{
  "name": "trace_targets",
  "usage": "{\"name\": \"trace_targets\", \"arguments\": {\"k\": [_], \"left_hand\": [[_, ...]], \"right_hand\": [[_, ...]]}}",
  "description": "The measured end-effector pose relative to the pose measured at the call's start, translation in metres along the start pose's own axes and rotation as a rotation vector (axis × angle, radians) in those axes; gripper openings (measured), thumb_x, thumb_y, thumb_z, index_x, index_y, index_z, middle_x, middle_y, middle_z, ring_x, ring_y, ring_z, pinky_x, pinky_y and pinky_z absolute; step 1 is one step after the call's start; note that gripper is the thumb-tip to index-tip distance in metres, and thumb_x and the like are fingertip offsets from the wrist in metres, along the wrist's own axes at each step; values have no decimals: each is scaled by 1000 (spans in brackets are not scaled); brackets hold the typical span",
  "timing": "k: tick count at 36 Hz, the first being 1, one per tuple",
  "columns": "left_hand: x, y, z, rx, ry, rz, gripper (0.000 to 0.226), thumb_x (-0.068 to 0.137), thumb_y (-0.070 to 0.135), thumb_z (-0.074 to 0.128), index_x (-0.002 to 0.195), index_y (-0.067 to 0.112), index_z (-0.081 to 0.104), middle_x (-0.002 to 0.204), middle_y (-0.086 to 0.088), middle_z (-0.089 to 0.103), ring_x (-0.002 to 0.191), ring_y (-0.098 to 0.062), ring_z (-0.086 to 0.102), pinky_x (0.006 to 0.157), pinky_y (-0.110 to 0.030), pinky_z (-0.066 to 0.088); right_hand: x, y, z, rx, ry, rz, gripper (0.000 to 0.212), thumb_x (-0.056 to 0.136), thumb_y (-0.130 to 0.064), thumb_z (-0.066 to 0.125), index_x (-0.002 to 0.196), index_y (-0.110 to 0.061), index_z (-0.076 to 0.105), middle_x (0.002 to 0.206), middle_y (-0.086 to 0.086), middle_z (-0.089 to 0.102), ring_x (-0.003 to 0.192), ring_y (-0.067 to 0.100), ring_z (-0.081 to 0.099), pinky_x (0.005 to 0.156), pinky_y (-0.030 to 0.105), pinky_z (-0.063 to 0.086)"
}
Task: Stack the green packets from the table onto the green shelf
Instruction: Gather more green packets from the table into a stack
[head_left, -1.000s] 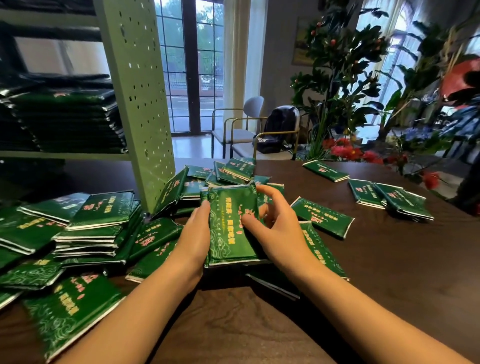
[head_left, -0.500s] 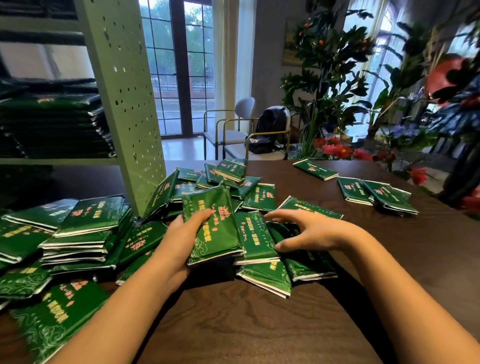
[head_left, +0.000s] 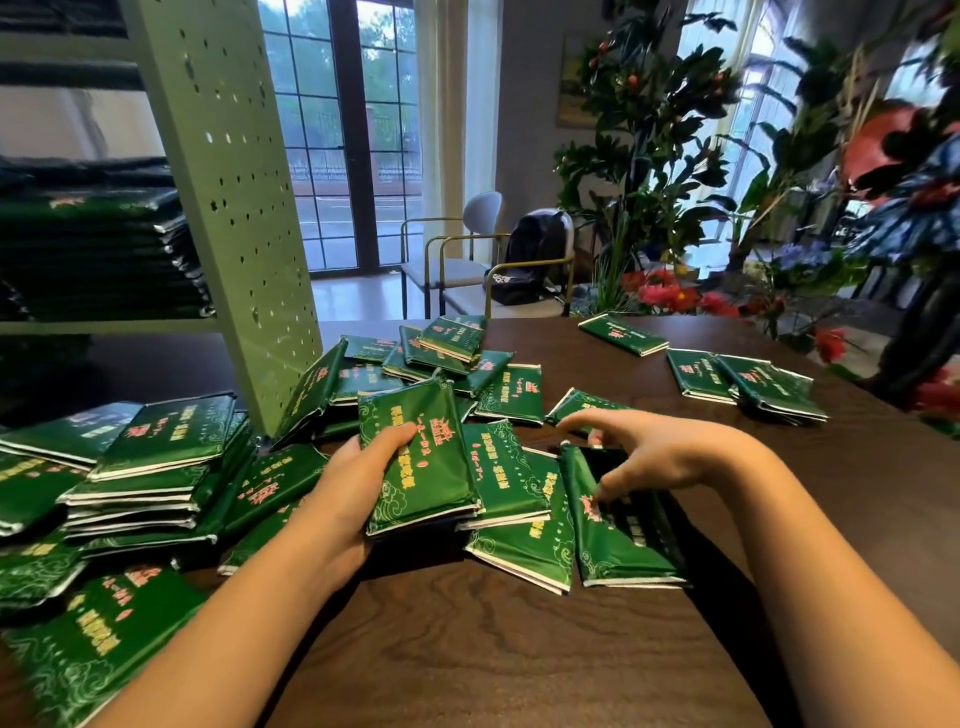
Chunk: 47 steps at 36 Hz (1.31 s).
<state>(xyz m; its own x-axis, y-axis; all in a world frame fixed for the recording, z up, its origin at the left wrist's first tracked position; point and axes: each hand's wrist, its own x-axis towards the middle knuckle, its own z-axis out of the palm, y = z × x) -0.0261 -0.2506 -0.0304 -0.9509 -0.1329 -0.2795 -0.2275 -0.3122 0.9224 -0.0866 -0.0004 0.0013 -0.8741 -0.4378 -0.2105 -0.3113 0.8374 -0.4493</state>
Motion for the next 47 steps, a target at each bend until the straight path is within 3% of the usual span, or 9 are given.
{"name": "trace_targets", "arguments": {"k": [3, 10, 19, 24, 27, 33, 37, 41, 47], "left_hand": [[-1, 1, 0, 9, 9, -1, 33, 93, 25, 59, 119, 5, 63, 73, -5, 73, 55, -16, 69, 46, -23, 54], [0, 2, -3, 30, 3, 2, 33, 93, 28, 59, 117, 6, 65, 74, -5, 73, 59, -17, 68, 60, -30, 53], [4, -2, -4, 44, 7, 4, 33, 94, 27, 58, 118, 6, 65, 79, -6, 73, 55, -15, 69, 43, -21, 51], [6, -5, -4, 71, 50, 35, 33, 93, 26, 57, 119, 6, 63, 83, -8, 71, 67, -22, 65, 61, -31, 50], [8, -9, -3, 87, 66, 86, 32, 93, 28, 55, 118, 9, 61, 101, -8, 69, 82, -21, 63, 66, -32, 46], [13, -10, -7, 70, 126, 206, 109, 47, 58, 62, 144, 15, 40, 148, -11, 45, 134, -31, 45, 111, -55, 34], [5, -6, 3, 63, 161, 258, 107, 56, 59, 58, 149, 13, 33, 154, -9, 37, 140, -29, 36, 114, -53, 30], [11, -11, 3, 61, 159, 302, 57, 100, 34, 39, 151, 10, 30, 157, -5, 29, 144, -23, 29, 118, -45, 24], [23, -15, -5, -6, 168, 229, 85, 80, 58, 53, 151, 16, 32, 156, -6, 33, 141, -26, 36, 115, -50, 30]], "right_hand": [[-1, 1, -6, 143, 136, -62, 52, 80, -3, 66, 127, -25, 55, 97, 0, 52, 77, 11, 51, 66, 15, 45], [-9, 7, -17, 483, 354, -207, 15, 83, 5, 62, 83, -10, 65, 81, 5, 65, 74, 15, 61, 69, 25, 47], [-8, -4, -12, 996, 423, -248, 22, 87, 1, 57, 108, 7, 52, 92, 12, 64, 81, 21, 65, 68, 31, 57], [-5, -21, -6, 1194, 408, -262, 22, 89, 11, 46, 100, -8, 46, 69, 4, 53, 50, 5, 58, 45, 17, 46], [1, -29, 2, 1265, 380, -282, 40, 87, 15, 46, 117, -12, 47, 78, 8, 52, 64, 12, 61, 55, 25, 49], [19, -58, 35, 1269, 491, -218, 20, 80, 7, 63, 84, -13, 62, 82, 10, 56, 62, 14, 58, 57, 26, 47], [27, -70, 58, 1233, 591, -186, 27, 77, 1, 70, 71, -15, 49, 71, 12, 43, 65, 18, 45, 51, 20, 39], [25, -77, 73, 987, 626, -255, 35, 72, -10, 77, 63, -15, 43, 61, 6, 39, 58, 10, 38, 53, 20, 31], [21, -82, 76, 797, 521, -309, 25, 79, -11, 75, 72, -10, 50, 56, -2, 41, 54, 10, 38, 55, 26, 31]]}}
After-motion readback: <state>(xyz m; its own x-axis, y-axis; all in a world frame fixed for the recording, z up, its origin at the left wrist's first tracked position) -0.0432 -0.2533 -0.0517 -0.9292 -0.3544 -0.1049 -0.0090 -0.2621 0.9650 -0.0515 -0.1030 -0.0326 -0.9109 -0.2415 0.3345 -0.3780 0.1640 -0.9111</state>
